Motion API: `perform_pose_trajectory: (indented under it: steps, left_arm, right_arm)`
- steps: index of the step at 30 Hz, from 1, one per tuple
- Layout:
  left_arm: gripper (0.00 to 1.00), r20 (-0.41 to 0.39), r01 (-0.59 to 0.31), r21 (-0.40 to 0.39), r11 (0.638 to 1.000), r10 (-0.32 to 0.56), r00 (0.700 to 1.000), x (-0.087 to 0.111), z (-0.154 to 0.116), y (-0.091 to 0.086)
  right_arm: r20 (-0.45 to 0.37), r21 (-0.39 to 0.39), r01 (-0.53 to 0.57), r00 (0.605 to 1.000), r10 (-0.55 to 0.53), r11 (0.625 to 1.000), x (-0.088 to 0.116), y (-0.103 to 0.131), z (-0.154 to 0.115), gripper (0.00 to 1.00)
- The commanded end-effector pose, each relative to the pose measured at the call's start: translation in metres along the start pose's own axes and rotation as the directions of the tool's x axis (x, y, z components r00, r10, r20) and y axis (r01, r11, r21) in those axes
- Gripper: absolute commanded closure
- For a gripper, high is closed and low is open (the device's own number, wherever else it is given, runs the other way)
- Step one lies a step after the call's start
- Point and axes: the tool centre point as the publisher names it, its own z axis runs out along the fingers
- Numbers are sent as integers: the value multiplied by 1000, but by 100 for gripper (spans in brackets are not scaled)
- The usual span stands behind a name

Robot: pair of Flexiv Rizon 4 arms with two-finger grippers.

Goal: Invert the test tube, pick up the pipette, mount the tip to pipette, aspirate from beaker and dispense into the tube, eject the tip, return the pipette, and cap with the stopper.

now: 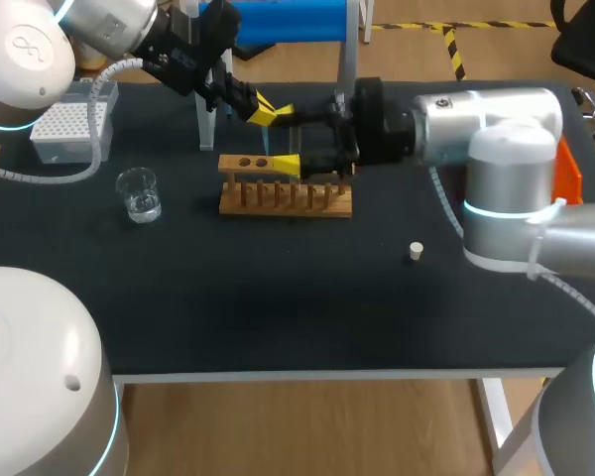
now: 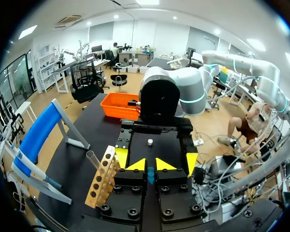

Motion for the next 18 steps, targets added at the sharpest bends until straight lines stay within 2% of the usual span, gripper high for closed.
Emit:
perform_pose_trajectory:
  steps: [1,2,7,13,15,16,18]
  left_arm:
    - [100,-3,1,-6,1000,-1,1000,0,-2,-1]
    - [100,-3,1,-6,1000,-1,1000,0,-2,-1]
    - [100,-3,1,-6,1000,-1,1000,0,-2,-1]
    - [100,-3,1,-6,1000,-1,1000,0,-2,-1]
    - [100,-3,1,-6,1000,-1,1000,0,-2,-1]
    - [100,-3,1,-6,1000,-1,1000,0,-2,-1]
    - [100,-3,1,-6,1000,-1,1000,0,-2,-1]
  right_arm:
    - [-1,4,1,1000,-1,1000,-3,1,12,11]
    - [0,6,3,1000,-3,1000,-4,1,13,16]
    - [2,9,4,1000,-4,1000,-7,2,19,21]
    - [3,17,10,1000,-10,1000,-9,2,23,38]
    - [2,18,12,1000,-12,1000,-10,3,24,51]
    - [1,18,13,1000,-13,1000,-10,3,25,52]
    - [-2,18,15,1000,-15,1000,-10,3,25,67]
